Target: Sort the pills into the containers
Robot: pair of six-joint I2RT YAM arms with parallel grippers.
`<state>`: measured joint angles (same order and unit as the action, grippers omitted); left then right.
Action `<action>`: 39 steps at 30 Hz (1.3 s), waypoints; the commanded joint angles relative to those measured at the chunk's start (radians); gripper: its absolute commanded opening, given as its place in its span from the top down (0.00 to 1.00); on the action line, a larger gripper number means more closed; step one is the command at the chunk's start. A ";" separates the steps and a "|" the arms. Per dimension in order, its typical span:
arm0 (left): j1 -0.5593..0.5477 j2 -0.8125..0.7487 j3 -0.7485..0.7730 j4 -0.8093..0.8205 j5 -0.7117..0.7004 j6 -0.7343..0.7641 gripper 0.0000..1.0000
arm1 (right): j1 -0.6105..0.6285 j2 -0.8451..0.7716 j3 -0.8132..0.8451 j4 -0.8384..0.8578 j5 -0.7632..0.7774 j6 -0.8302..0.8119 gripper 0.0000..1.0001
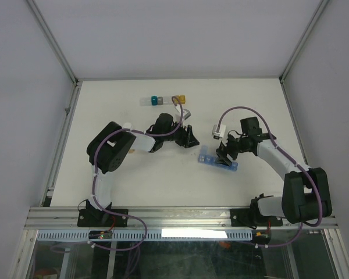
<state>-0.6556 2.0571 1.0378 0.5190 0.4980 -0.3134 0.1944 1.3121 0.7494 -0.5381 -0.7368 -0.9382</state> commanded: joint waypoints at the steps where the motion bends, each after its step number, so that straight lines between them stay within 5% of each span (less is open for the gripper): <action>1: -0.008 0.004 0.035 0.023 0.007 0.018 0.46 | 0.030 -0.004 -0.027 0.013 0.052 -0.037 0.27; 15: -0.036 0.055 0.097 -0.033 0.032 0.038 0.46 | 0.150 0.059 -0.073 0.119 0.223 -0.028 0.30; 32: -0.047 0.009 0.042 0.075 0.152 0.044 0.56 | 0.178 0.101 -0.048 0.109 0.255 -0.011 0.69; 39: -0.048 -0.025 -0.014 0.173 0.233 0.046 0.56 | 0.177 0.120 -0.041 0.109 0.270 0.002 0.75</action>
<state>-0.6945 2.1033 1.0489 0.5762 0.6456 -0.2924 0.3664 1.4109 0.6846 -0.4404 -0.4862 -0.9527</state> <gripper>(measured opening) 0.439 0.454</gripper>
